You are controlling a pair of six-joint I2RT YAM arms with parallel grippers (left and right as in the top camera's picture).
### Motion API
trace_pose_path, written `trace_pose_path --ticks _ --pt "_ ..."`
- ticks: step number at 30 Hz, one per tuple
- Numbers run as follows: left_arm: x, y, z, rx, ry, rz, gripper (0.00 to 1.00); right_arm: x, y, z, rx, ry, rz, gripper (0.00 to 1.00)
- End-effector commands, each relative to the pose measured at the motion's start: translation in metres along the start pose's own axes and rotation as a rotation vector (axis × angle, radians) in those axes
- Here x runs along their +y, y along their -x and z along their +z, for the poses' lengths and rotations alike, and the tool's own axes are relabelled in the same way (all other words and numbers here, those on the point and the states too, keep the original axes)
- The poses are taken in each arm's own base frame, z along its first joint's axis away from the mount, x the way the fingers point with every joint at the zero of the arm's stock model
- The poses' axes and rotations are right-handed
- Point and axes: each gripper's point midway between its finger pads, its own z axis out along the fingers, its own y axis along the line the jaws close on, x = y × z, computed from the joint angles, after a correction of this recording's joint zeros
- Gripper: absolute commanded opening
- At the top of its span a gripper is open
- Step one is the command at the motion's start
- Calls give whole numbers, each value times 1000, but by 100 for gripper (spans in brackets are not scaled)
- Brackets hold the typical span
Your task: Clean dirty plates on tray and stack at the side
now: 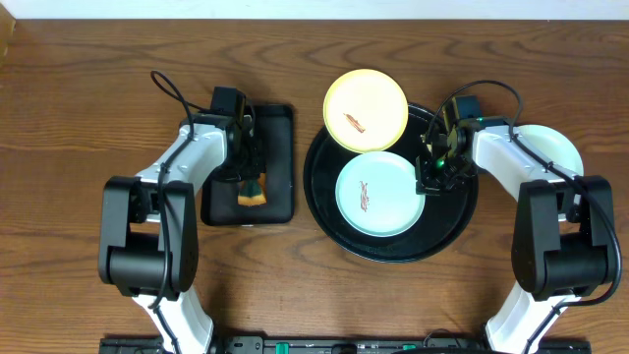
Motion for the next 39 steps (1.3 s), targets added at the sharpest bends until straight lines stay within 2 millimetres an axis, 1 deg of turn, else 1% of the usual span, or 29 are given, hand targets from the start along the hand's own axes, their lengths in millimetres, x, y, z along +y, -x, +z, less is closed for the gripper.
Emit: trace_pose_path --ticks 1,3,6,7,9,10,11,13,14,17,21,24,25,26,28,30,33,36,37,38,39 --pt "8 -10 20 51 26 -4 8 -18 -3 14 18 -111 4 1" --pt "9 -14 20 67 30 -6 7 -18 -3 14 19 -111 4 1" --pt "6 -11 5 69 31 -6 7 -18 -3 14 20 -112 4 1" --pt "4 -8 -6 60 28 -5 11 -18 -3 14 20 -112 4 1" --pt "1 -5 -23 46 25 -3 30 -18 -3 14 20 -112 4 1" --pt "-1 -4 -32 38 23 -2 37 -18 -3 14 20 -112 4 1" --pt "-2 -5 -39 29 20 -1 42 -18 -3 14 21 -112 5 1" --pt "-2 -11 -50 35 22 -6 47 -18 -3 14 21 -112 5 1" --pt "-1 -16 -52 50 26 -13 47 -18 -3 14 21 -112 5 1" --pt "4 -34 -49 116 42 -60 48 -18 -4 14 24 -113 6 1" --pt "7 -55 -30 165 58 -93 47 -19 -5 14 27 -113 7 1" --pt "0 -65 -11 173 32 -73 34 -19 -5 14 27 -113 6 1" --pt "-1 -69 -6 172 32 -63 27 -19 -5 14 27 -113 6 1" --pt "-1 -72 -1 171 37 -54 24 -19 -5 14 27 -113 6 1" --pt "0 -75 6 161 48 -40 14 -19 -5 14 27 -113 7 1" --pt "4 -72 7 142 75 -35 8 -19 -5 14 27 -113 7 1" --pt "10 -61 4 105 102 -25 8 -19 -5 14 27 -113 6 1" --pt "10 -48 -11 92 99 -34 8 -19 -5 14 27 -113 7 1" --pt "10 -44 -17 86 98 -39 11 -19 -5 14 27 -113 6 1" --pt "9 -38 -25 78 96 -43 17 -19 -5 14 28 -113 7 1" --pt "8 -35 -31 71 94 -45 27 -19 -5 14 27 -113 7 1"
